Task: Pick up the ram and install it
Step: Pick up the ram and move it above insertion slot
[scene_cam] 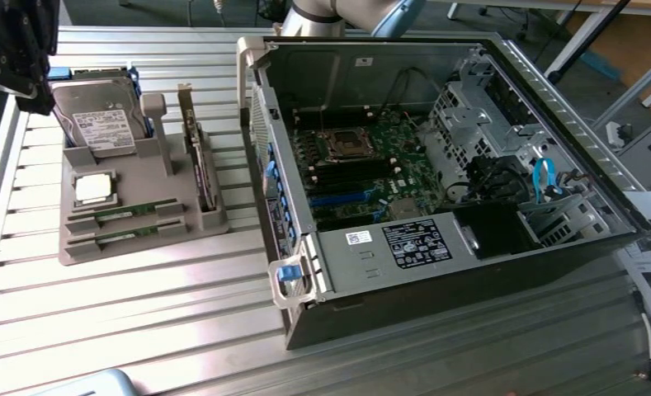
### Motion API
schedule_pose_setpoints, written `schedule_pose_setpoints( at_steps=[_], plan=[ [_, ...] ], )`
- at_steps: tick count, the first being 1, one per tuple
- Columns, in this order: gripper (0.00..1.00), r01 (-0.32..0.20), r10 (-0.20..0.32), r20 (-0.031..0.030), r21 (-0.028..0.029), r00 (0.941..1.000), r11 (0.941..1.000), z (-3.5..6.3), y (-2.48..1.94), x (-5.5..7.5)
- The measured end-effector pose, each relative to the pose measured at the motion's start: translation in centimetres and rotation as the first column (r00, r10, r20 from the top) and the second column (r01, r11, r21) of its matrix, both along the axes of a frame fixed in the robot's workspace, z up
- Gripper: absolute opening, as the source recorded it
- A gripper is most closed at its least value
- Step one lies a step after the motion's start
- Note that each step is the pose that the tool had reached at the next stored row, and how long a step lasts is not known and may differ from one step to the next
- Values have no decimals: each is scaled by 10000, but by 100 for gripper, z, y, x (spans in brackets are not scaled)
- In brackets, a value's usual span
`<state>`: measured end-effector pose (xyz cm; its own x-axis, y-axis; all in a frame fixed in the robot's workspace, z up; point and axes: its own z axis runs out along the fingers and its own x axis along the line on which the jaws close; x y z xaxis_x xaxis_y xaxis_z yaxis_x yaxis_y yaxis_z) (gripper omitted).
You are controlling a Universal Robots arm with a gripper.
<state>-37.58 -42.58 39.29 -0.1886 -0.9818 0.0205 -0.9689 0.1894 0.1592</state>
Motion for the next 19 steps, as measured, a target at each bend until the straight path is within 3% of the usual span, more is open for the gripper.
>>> schedule_pose_setpoints(
  at_steps=[11,19],
  plan=[
    [11,-1090,1090,-20,-18,9940,9940,0,0,0],
    [11,-2017,2017,-31,-19,9794,9794,0,0,0]
  ],
)
